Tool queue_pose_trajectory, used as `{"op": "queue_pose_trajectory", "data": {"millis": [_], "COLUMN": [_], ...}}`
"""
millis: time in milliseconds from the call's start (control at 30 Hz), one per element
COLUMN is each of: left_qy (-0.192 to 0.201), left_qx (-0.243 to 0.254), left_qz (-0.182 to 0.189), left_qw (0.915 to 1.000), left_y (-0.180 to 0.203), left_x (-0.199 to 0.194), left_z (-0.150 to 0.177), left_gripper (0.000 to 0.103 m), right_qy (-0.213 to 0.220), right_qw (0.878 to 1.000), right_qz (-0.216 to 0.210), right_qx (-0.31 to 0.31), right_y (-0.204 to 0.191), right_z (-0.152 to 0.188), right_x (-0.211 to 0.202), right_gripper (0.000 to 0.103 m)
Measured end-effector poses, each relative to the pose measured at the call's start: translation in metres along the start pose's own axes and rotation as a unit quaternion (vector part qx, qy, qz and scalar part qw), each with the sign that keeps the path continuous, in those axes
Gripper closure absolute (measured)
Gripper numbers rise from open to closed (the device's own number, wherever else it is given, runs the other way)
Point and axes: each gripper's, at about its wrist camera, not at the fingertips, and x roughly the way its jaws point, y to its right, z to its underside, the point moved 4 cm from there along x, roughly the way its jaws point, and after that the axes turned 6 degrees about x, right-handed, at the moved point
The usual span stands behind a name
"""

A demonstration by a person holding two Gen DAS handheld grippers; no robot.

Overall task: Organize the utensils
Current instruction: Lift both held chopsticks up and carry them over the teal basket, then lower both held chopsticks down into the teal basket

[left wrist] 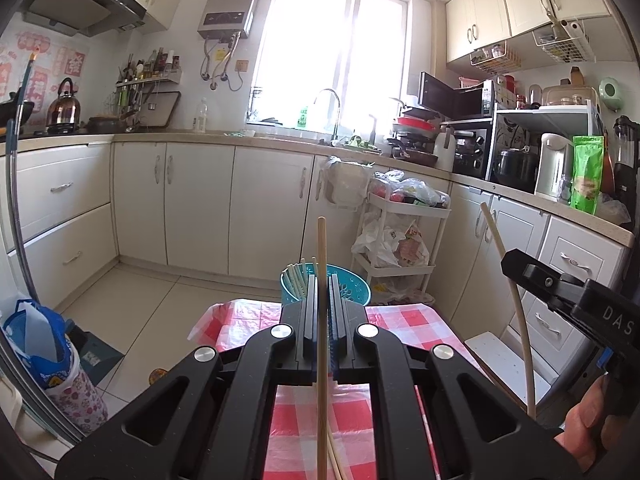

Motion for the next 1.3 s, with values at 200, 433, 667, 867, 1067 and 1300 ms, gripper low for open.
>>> {"op": "queue_pose_trajectory", "data": {"millis": [200, 433, 667, 867, 1067, 1300], "left_qy": [0.000, 0.019, 0.030, 0.030, 0.054, 0.065], "left_qx": [-0.004, -0.007, -0.035, -0.061, -0.095, -0.138], "left_qz": [0.006, 0.011, 0.036, 0.048, 0.048, 0.024], "left_qw": [1.0000, 0.9997, 0.9983, 0.9965, 0.9929, 0.9881], "left_y": [-0.002, -0.009, -0.016, -0.020, -0.030, -0.043], "left_x": [0.017, 0.041, 0.092, 0.151, 0.192, 0.237], "left_z": [-0.003, -0.022, -0.044, -0.057, -0.067, -0.060], "left_gripper": [0.099, 0.099, 0.099, 0.099, 0.099, 0.099], "right_qy": [0.005, 0.021, 0.034, 0.032, 0.038, 0.044], "right_qw": [1.000, 1.000, 0.999, 0.999, 0.999, 0.999], "right_qz": [0.001, -0.003, -0.001, 0.003, 0.007, 0.009], "right_qx": [0.003, 0.003, 0.002, 0.008, 0.009, 0.014], "right_y": [0.002, 0.001, 0.007, 0.018, 0.030, 0.038], "right_z": [-0.005, -0.019, -0.031, -0.037, -0.049, -0.059], "right_x": [0.010, 0.025, 0.052, 0.084, 0.118, 0.167], "right_gripper": [0.097, 0.097, 0.097, 0.097, 0.097, 0.097]}}
